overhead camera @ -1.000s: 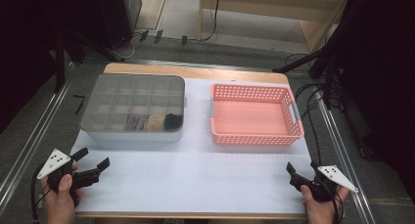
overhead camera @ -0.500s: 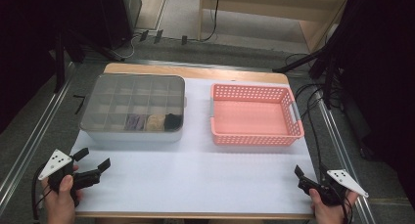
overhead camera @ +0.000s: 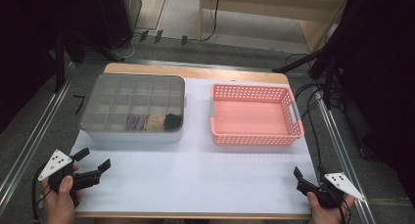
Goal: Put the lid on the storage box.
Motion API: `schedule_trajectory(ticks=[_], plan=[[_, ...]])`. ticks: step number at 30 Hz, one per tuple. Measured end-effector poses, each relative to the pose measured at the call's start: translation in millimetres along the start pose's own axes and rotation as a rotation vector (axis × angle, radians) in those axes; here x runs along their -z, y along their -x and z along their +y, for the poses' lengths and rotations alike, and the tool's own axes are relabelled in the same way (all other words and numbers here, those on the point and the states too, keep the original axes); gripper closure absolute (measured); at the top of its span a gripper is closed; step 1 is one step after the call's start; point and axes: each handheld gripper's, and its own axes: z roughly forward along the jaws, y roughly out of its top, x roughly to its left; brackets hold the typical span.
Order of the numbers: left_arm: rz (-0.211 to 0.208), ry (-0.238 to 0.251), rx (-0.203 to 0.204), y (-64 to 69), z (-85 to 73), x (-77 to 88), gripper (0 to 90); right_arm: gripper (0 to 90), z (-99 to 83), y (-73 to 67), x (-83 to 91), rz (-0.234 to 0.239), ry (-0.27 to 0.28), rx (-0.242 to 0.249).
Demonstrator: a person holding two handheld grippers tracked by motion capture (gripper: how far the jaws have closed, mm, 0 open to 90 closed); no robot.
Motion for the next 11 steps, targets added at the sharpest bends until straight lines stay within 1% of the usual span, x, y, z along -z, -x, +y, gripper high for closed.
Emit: schedule_trajectory(ticks=[11], plan=[[-0.004,-0.005,-0.002,-0.1,0.1,-0.4,8.4,13.5,-0.7,0.1,0.3,0.001,0.0,-0.003]])
